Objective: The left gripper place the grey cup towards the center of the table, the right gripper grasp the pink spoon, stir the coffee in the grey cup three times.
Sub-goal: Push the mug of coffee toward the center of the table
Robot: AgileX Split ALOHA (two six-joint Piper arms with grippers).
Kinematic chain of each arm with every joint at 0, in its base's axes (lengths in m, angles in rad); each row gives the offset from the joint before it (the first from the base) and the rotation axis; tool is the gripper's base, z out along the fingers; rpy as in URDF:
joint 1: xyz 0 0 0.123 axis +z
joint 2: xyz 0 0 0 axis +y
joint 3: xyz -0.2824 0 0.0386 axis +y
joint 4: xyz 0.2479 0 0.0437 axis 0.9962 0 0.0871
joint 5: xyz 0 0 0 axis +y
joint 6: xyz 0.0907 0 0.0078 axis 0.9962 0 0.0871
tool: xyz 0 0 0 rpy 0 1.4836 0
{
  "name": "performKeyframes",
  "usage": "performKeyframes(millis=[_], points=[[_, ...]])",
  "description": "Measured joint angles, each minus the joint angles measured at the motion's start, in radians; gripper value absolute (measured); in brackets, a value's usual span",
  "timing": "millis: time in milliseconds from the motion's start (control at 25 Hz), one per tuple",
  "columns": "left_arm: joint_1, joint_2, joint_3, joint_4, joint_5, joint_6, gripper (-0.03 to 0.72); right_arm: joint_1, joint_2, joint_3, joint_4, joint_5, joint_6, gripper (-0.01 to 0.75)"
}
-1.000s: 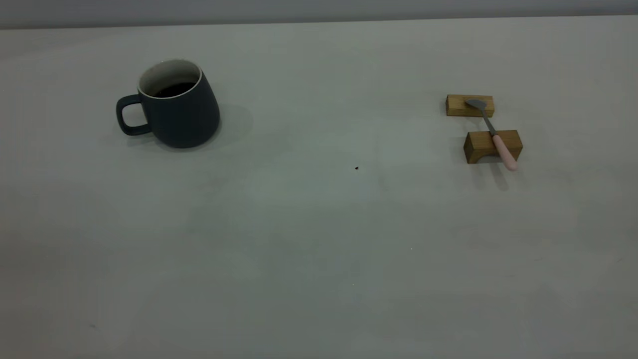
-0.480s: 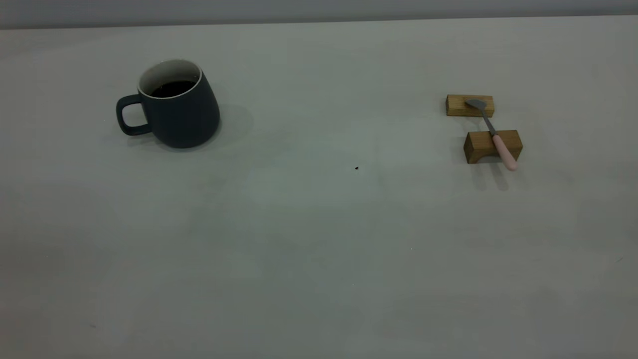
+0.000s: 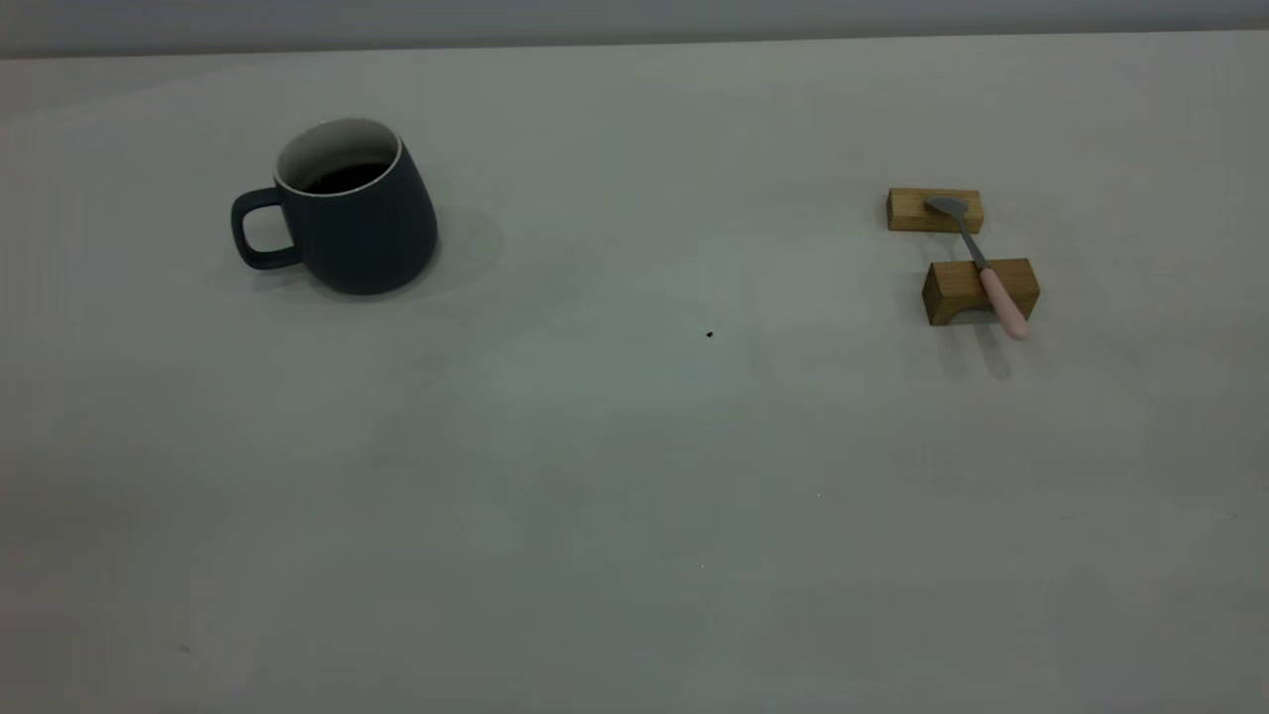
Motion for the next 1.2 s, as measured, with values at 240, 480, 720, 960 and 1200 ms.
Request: performKeyframes(millis=[240, 480, 720, 960, 1200], points=[[0.0, 0.318, -0.097, 0.044, -0.123, -0.032, 0.482, 0.0, 0.0, 0.0, 0.0, 0.0, 0.0, 0.239], [0.0, 0.765, -0.207, 0.073, -0.22, 0.011, 0.482, 0.0, 0.0, 0.0, 0.0, 0.0, 0.0, 0.239], [0.0, 1.172, -0.288, 0.134, -0.412, 0.118, 0.482, 0.0, 0.0, 0.0, 0.0, 0.0, 0.0, 0.239], [0.0, 1.539, -0.463, 0.145, -0.592, 0.255, 0.482, 0.0, 0.0, 0.0, 0.0, 0.0, 0.0, 0.239], [0.0, 1.887, -0.742, 0.148, -0.557, 0.482, 0.482, 0.0, 0.0, 0.0, 0.0, 0.0, 0.0, 0.239]])
